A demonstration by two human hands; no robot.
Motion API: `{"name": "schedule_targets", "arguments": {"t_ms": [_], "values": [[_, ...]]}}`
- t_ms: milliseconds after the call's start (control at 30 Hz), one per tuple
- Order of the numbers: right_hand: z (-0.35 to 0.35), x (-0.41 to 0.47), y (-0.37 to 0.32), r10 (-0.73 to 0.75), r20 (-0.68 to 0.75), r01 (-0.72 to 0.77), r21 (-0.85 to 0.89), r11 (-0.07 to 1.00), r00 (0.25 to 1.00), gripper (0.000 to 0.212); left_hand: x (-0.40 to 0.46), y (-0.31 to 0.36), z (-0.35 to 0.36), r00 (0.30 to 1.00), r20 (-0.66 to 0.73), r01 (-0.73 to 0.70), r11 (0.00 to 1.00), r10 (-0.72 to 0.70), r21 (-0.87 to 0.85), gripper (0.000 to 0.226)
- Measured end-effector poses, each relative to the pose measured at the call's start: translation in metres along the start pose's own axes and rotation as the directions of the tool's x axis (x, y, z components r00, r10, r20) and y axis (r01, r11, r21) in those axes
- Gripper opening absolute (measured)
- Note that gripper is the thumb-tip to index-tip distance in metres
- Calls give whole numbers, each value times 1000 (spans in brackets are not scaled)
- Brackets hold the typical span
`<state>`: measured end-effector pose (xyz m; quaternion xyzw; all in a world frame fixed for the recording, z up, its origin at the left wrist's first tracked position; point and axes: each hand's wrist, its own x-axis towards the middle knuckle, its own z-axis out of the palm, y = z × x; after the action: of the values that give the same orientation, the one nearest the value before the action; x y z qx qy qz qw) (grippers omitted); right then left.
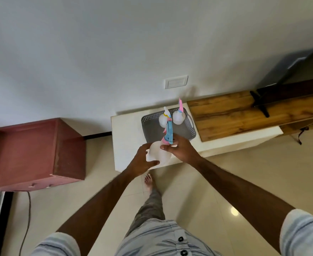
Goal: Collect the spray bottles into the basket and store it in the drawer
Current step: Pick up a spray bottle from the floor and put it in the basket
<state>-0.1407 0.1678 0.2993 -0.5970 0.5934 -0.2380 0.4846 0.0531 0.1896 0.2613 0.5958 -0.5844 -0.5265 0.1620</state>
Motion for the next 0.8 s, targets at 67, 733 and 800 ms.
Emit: {"name": "schedule_targets", "arguments": {"t_ms": [67,733,800], "values": [[1,44,10,19,18,-18,-34,999,1000,29,42,-13,-13,998,-26,63,998,-63,16,64],[91,332,168,102,-207,-119,-72,990,973,27,303,-158,-12,948,-75,312,949,-308,42,52],[97,338,169,87,-181,-105,-89,990,980,31,306,-159,-11,944,-81,323,946,-321,21,51]]}}
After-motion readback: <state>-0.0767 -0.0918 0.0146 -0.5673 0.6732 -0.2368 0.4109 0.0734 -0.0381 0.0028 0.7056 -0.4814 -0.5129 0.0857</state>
